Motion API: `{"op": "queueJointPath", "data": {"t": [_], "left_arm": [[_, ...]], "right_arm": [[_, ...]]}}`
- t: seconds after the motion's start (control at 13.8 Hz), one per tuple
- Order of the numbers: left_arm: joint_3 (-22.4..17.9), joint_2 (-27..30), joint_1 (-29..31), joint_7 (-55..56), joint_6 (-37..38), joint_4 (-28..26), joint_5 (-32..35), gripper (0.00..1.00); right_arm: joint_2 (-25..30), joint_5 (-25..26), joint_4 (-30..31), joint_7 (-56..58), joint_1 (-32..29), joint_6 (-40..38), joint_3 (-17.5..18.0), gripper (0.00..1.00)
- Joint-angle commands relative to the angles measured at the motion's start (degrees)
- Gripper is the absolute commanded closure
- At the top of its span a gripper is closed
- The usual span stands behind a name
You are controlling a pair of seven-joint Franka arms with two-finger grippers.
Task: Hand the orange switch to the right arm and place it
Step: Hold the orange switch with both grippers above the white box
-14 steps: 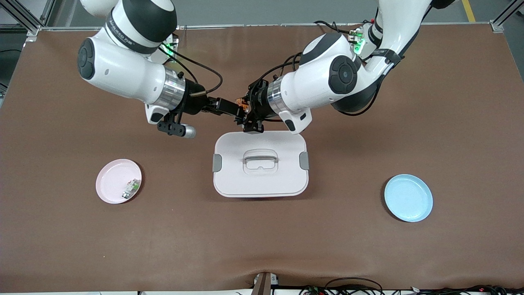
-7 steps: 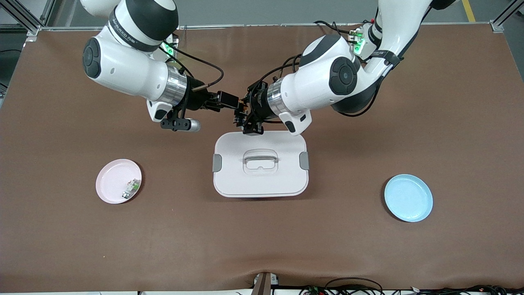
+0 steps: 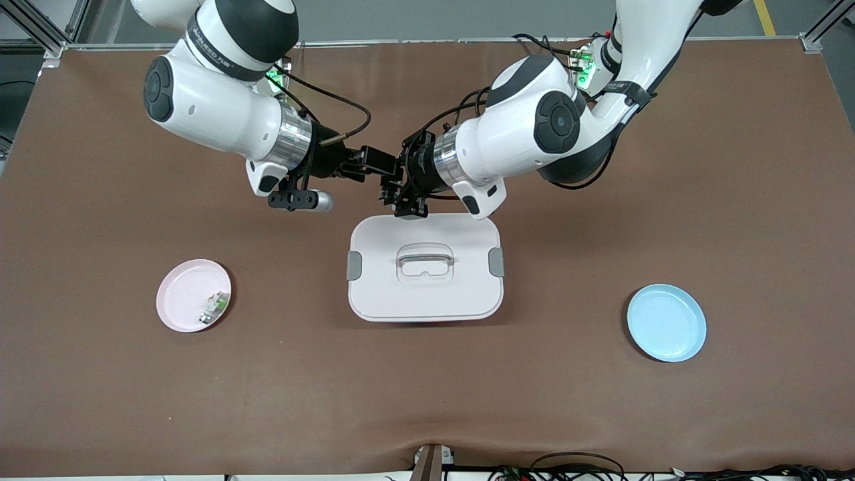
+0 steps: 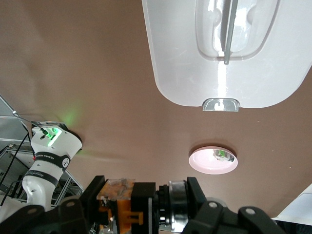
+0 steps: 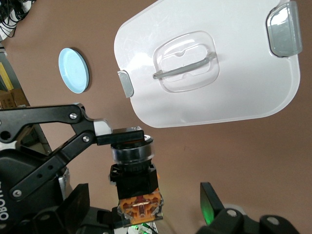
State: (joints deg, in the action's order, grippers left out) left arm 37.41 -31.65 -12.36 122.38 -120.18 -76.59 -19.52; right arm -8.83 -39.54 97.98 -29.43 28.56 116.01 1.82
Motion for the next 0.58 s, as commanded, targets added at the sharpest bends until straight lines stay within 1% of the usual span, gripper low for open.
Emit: {"op": "queueJointPath", "data": {"t": [0.0,0.51], "left_arm": [[-0.3,-0.5,-0.8,0.8,-0.4,1.4,-0.3,1.0],[-0.3,-0.6,-0.8,0.8,-0.4,1.4,-0.3,1.0]], "right_arm": [[1.3,-1.2,1.4,0.9,0.7,0.8,-0.3,0.0],[0.8,-1.2,1.4,0.9,1.4,0.8,-0.3,0.0]]}}
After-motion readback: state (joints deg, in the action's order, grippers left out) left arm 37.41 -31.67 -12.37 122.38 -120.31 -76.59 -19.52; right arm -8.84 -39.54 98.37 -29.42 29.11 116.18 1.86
